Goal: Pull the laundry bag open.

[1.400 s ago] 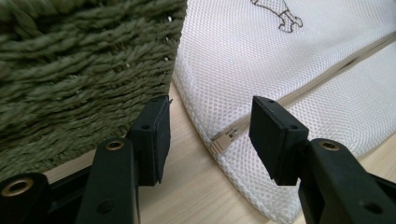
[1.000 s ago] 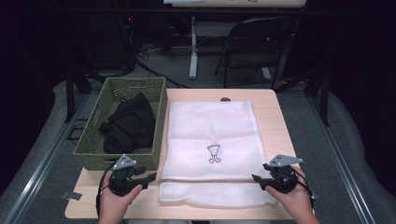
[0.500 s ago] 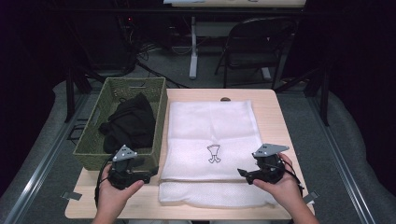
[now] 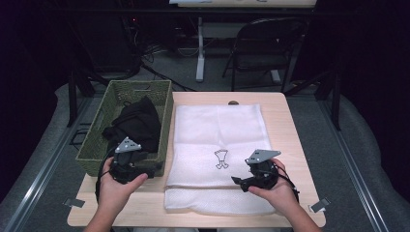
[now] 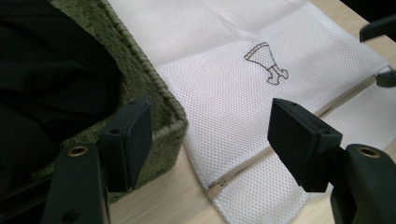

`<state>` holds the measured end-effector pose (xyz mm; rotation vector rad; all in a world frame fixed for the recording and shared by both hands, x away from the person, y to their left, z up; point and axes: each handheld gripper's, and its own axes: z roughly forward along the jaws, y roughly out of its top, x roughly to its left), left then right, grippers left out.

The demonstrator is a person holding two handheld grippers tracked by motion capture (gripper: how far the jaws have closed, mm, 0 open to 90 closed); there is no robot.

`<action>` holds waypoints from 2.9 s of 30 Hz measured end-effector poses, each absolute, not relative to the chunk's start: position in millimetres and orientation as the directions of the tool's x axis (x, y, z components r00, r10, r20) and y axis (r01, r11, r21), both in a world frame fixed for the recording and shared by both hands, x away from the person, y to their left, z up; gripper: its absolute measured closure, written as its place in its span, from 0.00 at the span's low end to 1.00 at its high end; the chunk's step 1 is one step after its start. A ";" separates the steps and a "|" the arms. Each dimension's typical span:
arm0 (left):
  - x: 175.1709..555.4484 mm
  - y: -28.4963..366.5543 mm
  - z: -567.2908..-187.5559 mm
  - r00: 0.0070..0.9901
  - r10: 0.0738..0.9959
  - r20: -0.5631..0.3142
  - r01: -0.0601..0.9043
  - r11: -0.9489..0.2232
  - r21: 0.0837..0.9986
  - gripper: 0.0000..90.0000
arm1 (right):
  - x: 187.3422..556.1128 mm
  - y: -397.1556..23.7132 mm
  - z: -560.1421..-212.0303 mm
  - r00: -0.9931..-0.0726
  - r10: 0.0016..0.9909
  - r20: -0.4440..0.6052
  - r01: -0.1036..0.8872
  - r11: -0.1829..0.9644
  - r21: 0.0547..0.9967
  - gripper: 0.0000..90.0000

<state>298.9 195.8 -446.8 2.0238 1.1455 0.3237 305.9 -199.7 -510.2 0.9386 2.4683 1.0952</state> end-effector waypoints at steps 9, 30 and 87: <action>326.6 216.5 -433.7 0.514 0.848 -0.129 0.643 -0.281 0.712 0.35 | 295.7 -201.9 -521.3 -0.733 0.680 0.000 0.451 0.486 0.749 0.28; 407.9 257.0 -422.4 0.414 0.908 -0.057 0.692 -0.274 0.668 0.29 | 299.0 -209.6 -528.9 -0.709 0.705 0.004 0.470 0.468 0.748 0.31; 521.2 279.5 -485.5 0.335 0.934 -0.120 0.804 -0.218 0.553 0.24 | 288.3 -227.6 -539.7 -0.656 0.754 0.034 0.533 0.431 0.728 0.31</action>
